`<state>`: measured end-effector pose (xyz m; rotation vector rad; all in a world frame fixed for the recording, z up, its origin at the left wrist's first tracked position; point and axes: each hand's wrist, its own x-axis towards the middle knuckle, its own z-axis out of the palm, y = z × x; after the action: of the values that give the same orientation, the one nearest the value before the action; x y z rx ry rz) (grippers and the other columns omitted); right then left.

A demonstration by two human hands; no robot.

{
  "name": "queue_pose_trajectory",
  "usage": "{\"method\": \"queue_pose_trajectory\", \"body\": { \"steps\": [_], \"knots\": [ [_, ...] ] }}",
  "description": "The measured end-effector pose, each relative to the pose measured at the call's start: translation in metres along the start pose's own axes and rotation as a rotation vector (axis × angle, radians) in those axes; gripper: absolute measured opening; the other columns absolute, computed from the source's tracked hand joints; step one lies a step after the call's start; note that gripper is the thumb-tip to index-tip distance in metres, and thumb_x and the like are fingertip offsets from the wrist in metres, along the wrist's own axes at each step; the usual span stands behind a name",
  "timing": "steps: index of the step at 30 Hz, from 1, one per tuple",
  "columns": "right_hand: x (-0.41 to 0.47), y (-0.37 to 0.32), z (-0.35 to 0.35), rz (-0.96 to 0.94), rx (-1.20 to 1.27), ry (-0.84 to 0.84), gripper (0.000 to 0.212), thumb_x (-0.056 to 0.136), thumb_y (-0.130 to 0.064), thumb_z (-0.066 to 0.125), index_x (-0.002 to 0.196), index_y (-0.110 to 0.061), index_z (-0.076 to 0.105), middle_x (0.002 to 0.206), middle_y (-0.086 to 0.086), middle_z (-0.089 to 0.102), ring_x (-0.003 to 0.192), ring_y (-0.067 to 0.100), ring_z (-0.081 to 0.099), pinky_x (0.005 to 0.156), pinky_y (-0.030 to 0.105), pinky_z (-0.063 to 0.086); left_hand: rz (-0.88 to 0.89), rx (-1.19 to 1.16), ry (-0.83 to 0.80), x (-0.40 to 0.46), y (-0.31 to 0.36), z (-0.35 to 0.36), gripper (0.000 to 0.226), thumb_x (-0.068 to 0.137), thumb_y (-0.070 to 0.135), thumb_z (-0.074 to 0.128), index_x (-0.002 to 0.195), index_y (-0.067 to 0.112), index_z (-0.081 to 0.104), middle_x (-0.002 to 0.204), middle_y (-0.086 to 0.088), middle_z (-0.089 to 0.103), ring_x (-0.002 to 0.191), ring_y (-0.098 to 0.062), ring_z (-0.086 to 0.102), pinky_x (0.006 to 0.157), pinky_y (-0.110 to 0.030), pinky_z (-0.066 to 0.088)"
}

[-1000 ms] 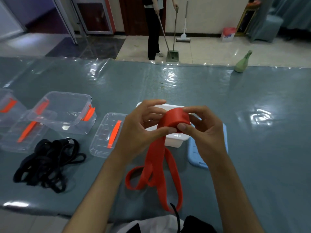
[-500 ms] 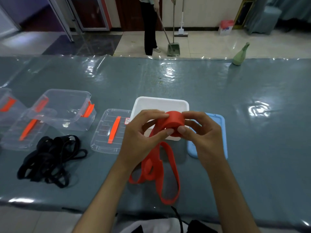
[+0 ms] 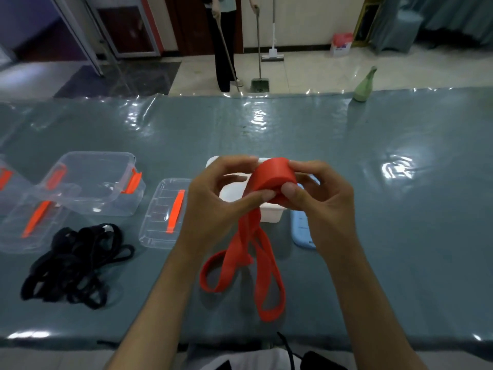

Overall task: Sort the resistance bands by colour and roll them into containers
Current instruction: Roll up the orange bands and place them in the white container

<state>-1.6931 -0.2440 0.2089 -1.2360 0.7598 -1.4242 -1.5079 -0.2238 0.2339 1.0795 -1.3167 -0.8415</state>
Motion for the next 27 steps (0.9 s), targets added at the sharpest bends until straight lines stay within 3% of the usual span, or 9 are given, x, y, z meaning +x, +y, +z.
{"method": "queue_pose_trajectory", "body": {
  "steps": [4,9,11,14,16,19,21,23,27],
  "knots": [
    [0.016,-0.010,0.017,0.009,0.136,-0.006,0.029,0.080,-0.013,0.080,0.103,-0.006,0.063,0.117,0.012,0.070,0.110,0.043,0.069,0.070,0.038,0.063,-0.042,-0.114,-0.001,0.018,0.027,-0.012,0.062,0.061,0.007,0.097,0.115,0.015,0.068,0.111,-0.013,0.077,0.100,-0.030,0.077,0.090,-0.037,0.062],
    [0.033,-0.032,0.028,-0.086,0.088,-0.003,0.044,0.070,-0.037,0.094,0.098,-0.017,0.066,0.109,0.020,0.068,0.106,0.053,0.066,0.076,0.059,0.063,-0.014,-0.174,0.003,0.030,0.051,-0.017,0.055,0.058,0.007,0.095,0.105,0.015,0.069,0.101,-0.011,0.079,0.095,-0.022,0.078,0.086,-0.027,0.060],
    [0.039,-0.043,0.034,-0.132,0.063,-0.037,0.040,0.075,-0.029,0.092,0.106,-0.020,0.069,0.107,0.010,0.071,0.106,0.048,0.069,0.082,0.063,0.061,-0.001,-0.199,0.031,0.031,0.056,-0.017,0.051,0.061,0.005,0.093,0.104,0.013,0.069,0.098,-0.006,0.079,0.095,-0.018,0.077,0.086,-0.025,0.059],
    [0.044,-0.059,0.050,-0.134,0.160,-0.048,0.034,0.082,-0.009,0.079,0.112,-0.011,0.065,0.100,-0.003,0.077,0.092,0.025,0.076,0.070,0.036,0.064,0.043,-0.178,0.046,0.032,0.063,-0.018,0.044,0.069,0.005,0.089,0.107,0.013,0.070,0.101,0.001,0.077,0.101,-0.013,0.074,0.086,-0.022,0.057],
    [0.047,-0.066,0.058,-0.134,0.229,-0.055,0.028,0.084,-0.009,0.071,0.110,-0.009,0.062,0.098,-0.003,0.078,0.088,0.020,0.077,0.068,0.029,0.063,0.072,-0.156,0.065,0.034,0.067,-0.020,0.043,0.071,0.005,0.088,0.109,0.014,0.072,0.103,0.002,0.078,0.103,-0.013,0.073,0.086,-0.021,0.057],
    [0.056,-0.069,0.056,-0.074,0.254,-0.094,0.020,0.089,-0.010,0.076,0.103,-0.011,0.062,0.101,0.000,0.077,0.095,0.023,0.076,0.073,0.036,0.065,0.077,-0.185,0.127,0.039,0.074,-0.022,0.043,0.065,0.011,0.093,0.102,0.018,0.073,0.095,0.003,0.080,0.093,-0.012,0.076,0.084,-0.021,0.057],
    [0.063,-0.072,0.051,-0.059,0.158,-0.122,0.026,0.079,-0.024,0.089,0.091,-0.020,0.066,0.106,0.009,0.076,0.102,0.029,0.074,0.081,0.045,0.065,0.086,-0.213,0.157,0.044,0.076,-0.022,0.042,0.064,0.013,0.098,0.097,0.023,0.073,0.095,0.001,0.080,0.092,-0.016,0.077,0.084,-0.024,0.059],
    [0.068,-0.077,0.046,-0.061,0.092,-0.135,0.028,0.071,-0.023,0.093,0.083,-0.025,0.068,0.104,0.010,0.077,0.098,0.029,0.076,0.077,0.044,0.065,0.089,-0.234,0.180,0.048,0.079,-0.022,0.041,0.066,0.011,0.097,0.098,0.022,0.074,0.097,-0.003,0.079,0.094,-0.021,0.077,0.085,-0.027,0.060],
    [0.073,-0.093,0.045,-0.146,0.030,-0.114,0.036,0.075,-0.015,0.085,0.108,-0.023,0.071,0.105,0.002,0.077,0.097,0.025,0.077,0.075,0.036,0.063,0.123,-0.199,0.203,0.050,0.081,-0.013,0.030,0.072,0.015,0.088,0.099,0.015,0.075,0.097,-0.003,0.080,0.096,-0.019,0.077,0.087,-0.026,0.059]
  ]
}}
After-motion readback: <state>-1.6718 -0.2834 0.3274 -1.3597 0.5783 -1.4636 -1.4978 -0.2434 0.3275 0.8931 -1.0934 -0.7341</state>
